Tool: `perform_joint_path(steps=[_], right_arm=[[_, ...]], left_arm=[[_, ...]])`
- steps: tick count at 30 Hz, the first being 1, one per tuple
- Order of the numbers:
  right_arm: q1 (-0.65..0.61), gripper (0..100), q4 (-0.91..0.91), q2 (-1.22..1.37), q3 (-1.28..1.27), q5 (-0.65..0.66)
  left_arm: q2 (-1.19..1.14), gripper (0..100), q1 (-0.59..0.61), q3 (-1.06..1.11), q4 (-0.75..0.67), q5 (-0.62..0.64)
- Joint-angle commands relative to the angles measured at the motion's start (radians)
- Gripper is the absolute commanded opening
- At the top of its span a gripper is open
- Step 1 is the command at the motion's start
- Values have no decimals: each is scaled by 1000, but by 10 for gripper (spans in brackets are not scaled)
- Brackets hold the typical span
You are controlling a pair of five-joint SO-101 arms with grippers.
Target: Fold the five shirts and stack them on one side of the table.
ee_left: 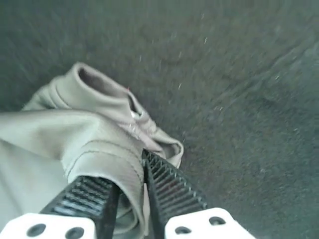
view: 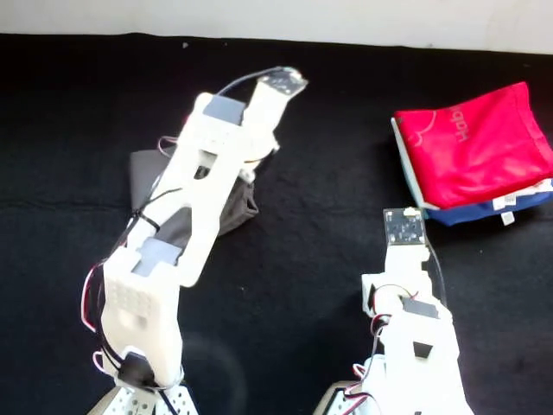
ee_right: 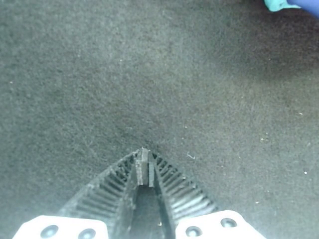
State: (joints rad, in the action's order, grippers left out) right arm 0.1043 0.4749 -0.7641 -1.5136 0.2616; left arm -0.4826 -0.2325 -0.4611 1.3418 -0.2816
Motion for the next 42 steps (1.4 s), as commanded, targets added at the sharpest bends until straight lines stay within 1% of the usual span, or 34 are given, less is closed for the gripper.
perform_joint_path(steps=[1, 4, 6, 11, 16, 19, 20, 21, 23, 24, 25, 28, 29, 32, 34, 37, 40, 42], right_arm=[[1, 7, -15, 7, -5, 6], [1, 7, -15, 7, -5, 6], [1, 7, -15, 7, -5, 6], [1, 7, -15, 1, -12, 6], [1, 7, -15, 1, -12, 6], [1, 7, -15, 1, -12, 6], [1, 7, -15, 1, -12, 6], [-1, 7, -15, 1, -12, 6], [-1, 7, -15, 1, -12, 6], [-1, 7, -15, 1, -12, 6], [-1, 7, -15, 1, -12, 6], [-1, 7, -15, 1, -12, 6], [-1, 7, -15, 1, -12, 6], [-1, 7, -15, 1, -12, 6], [-1, 7, -15, 1, -12, 6], [-1, 7, -15, 1, -12, 6], [-1, 7, -15, 1, -12, 6], [-1, 7, -15, 1, -12, 6]], left_arm=[[15, 133, 5, -81, -11, 6], [18, 243, 38, -85, -9, 6], [22, 284, 58, -85, -8, 6], [28, 287, 127, -94, 11, 6], [28, 287, 180, -213, 152, 6], [27, 286, 222, -280, 213, 5], [27, 268, 239, -292, 222, 2], [22, 221, 254, -300, 230, -2], [16, 39, 280, -302, 233, -3], [15, 0, 292, -298, 233, -3], [8, 40, 303, -289, 232, -3], [-38, 4, 321, -251, 227, -3], [-62, 12, 325, -239, 227, -3], [-153, 8, 317, -234, 226, 3], [-200, 8, 280, -234, 226, 3], [-237, 8, 202, -234, 229, 5], [-219, 8, 102, -234, 238, 5], [-180, 8, 41, -234, 288, 5]])
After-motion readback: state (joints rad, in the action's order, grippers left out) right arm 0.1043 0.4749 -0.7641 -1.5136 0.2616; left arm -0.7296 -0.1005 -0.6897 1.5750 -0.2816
